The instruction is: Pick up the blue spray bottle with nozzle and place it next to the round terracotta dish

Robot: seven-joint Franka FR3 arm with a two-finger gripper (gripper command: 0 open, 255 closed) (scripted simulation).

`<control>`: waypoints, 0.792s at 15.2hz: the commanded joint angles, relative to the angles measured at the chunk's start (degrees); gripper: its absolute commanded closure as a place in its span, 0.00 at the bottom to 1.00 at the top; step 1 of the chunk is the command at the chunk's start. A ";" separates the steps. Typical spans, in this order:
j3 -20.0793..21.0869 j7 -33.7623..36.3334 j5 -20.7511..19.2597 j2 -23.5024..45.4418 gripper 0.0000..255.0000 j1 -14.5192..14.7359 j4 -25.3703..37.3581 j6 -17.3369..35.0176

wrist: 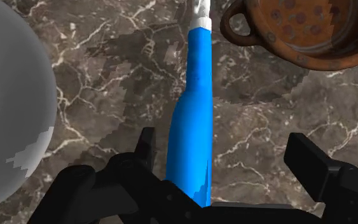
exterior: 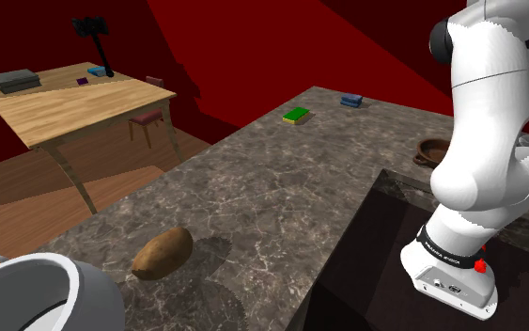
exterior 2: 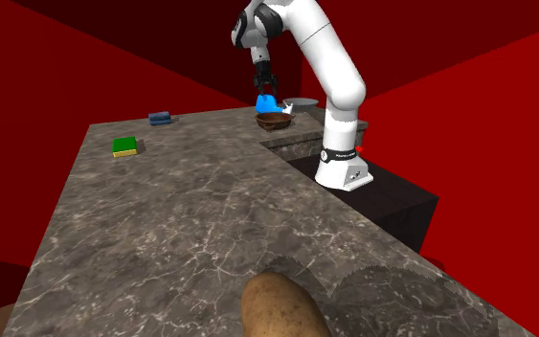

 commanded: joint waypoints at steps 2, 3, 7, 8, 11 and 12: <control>0.10 0.15 -0.12 0.16 0.00 -0.90 2.38 -1.95; 0.35 0.30 -0.11 0.49 0.00 -2.01 5.05 -3.99; 0.93 0.55 0.10 1.29 0.00 -4.32 10.24 -7.80; 0.93 0.55 0.10 1.29 0.00 -4.32 10.23 -7.80; 0.93 0.55 0.10 1.29 0.00 -4.32 10.24 -7.80; 0.93 0.55 0.10 1.29 0.00 -4.32 10.24 -7.80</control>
